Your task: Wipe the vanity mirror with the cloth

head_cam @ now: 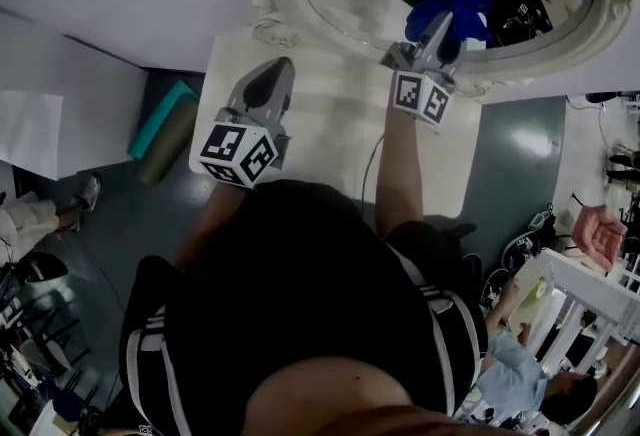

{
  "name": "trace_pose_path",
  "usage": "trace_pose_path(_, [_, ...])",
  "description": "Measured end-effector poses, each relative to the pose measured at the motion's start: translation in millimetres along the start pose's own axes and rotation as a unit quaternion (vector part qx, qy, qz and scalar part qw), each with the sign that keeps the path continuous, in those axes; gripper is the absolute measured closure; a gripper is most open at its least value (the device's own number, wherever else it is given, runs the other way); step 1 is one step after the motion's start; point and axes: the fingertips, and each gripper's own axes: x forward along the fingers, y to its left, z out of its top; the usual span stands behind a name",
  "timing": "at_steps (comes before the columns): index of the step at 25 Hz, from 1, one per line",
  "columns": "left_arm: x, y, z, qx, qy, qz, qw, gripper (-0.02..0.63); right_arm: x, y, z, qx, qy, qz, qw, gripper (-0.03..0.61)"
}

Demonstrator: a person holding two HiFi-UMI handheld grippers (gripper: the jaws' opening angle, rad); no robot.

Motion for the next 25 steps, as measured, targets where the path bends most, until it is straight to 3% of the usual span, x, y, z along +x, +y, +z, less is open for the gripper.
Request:
trace_pose_path(11, [-21, 22, 0, -0.015, -0.015, 0.031, 0.9993, 0.603, 6, 88, -33, -0.024, 0.030, 0.114, 0.993, 0.506])
trace_pose_path(16, [-29, 35, 8, -0.022, -0.020, 0.039, 0.9988, 0.603, 6, 146, -60, -0.043, 0.055, 0.178, 0.982, 0.508])
trace_pose_path(25, [-41, 47, 13, -0.031, -0.023, 0.066, 0.9971, 0.603, -2, 191, -89, -0.051, 0.087, 0.236, 0.966, 0.509])
